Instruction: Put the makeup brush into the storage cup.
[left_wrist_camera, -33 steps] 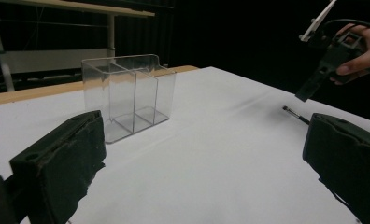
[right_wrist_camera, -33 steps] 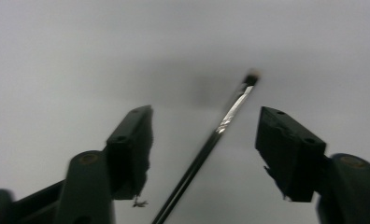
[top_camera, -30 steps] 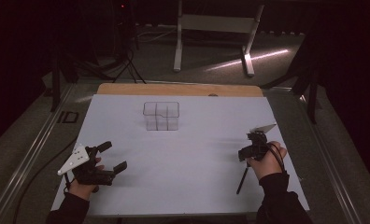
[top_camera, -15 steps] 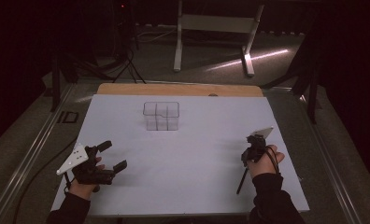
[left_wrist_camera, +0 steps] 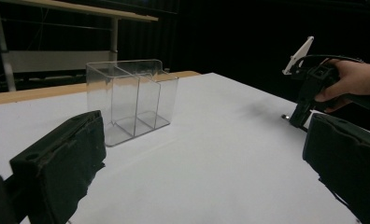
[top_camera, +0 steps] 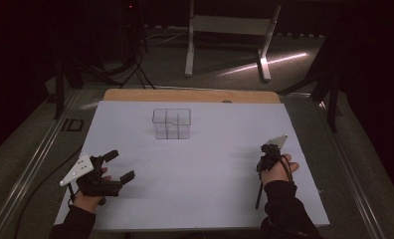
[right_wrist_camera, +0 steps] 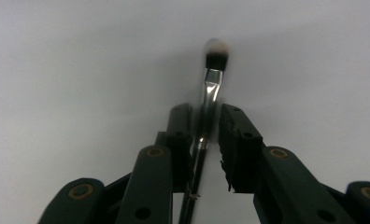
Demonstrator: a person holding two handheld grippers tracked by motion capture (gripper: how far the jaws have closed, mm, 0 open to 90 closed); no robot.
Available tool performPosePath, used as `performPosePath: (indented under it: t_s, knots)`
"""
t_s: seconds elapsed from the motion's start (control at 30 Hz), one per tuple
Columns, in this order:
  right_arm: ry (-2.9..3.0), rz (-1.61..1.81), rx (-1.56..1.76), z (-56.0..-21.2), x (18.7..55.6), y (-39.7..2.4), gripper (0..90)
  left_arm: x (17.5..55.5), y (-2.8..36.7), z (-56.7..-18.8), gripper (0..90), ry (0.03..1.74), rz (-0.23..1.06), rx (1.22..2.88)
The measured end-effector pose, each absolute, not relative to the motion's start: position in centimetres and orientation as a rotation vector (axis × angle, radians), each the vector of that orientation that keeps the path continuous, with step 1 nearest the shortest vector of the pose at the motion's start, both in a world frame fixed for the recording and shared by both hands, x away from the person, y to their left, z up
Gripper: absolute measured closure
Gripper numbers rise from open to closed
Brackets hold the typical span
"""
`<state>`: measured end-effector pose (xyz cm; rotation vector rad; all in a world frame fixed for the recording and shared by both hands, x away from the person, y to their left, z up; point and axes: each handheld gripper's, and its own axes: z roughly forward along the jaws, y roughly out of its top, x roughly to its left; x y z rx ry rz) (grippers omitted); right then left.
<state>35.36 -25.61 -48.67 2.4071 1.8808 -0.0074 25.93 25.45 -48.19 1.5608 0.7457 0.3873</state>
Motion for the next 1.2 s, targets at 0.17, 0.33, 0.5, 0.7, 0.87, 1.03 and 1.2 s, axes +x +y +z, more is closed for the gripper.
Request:
performPosePath:
  t_s: [0.17, 0.33, 0.5, 0.7, 0.87, 1.03, 1.2]
  knots:
    - [1.899, -0.023, 2.381, -48.7, 35.5, -25.1, 81.8, 26.0, 25.5, -48.2, 0.9, 0.748, 0.386, 1.563]
    - [1.938, -0.062, 2.316, -48.7, 35.6, -24.5, 83.8, 26.0, 25.5, -48.3, 0.9, 0.75, 0.382, 1.565]
    - [2.011, -0.043, 2.227, -47.6, 35.7, -24.5, 84.0, 26.0, 25.5, -48.3, 0.9, 0.751, 0.381, 1.565]
    - [2.143, 0.099, 2.155, -45.8, 35.8, -24.9, 84.1, 26.1, 25.3, -48.4, 1.0, 0.743, 0.38, 1.577]
    - [2.254, 0.218, 2.064, -45.2, 35.6, -25.4, 84.1, 26.2, 25.2, -48.5, 0.9, 0.738, 0.374, 1.587]
    - [2.32, 0.316, 1.932, -44.4, 35.8, -25.3, 84.1, 26.2, 25.1, -48.5, 0.9, 0.734, 0.373, 1.594]
    - [2.411, 0.435, 1.796, -44.5, 35.7, -24.8, 84.1, 26.3, 25.0, -48.7, 1.0, 0.739, 0.375, 1.609]
